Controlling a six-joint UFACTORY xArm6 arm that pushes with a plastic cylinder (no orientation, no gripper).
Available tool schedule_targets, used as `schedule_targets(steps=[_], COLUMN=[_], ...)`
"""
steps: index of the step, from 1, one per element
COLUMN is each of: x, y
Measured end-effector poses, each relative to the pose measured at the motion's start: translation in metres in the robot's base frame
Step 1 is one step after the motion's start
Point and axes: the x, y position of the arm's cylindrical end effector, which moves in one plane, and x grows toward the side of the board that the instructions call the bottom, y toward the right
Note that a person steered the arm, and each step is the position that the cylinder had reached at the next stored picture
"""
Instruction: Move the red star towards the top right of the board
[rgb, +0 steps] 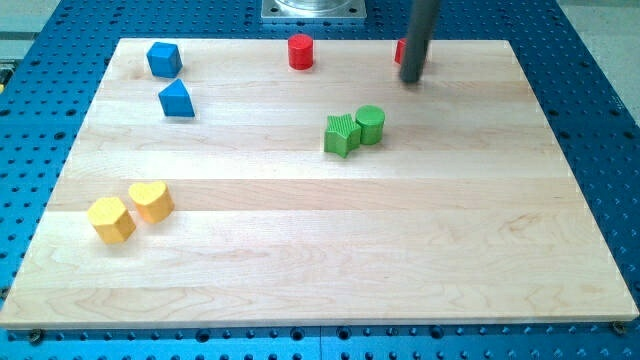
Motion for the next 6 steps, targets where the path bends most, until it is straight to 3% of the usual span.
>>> schedule_targets(steps=[1,2,3,4,6], x=[-0.034,-0.043,-0.053,-0.056,-0.052], y=[-0.005,0.056,0.065,0.031,0.031])
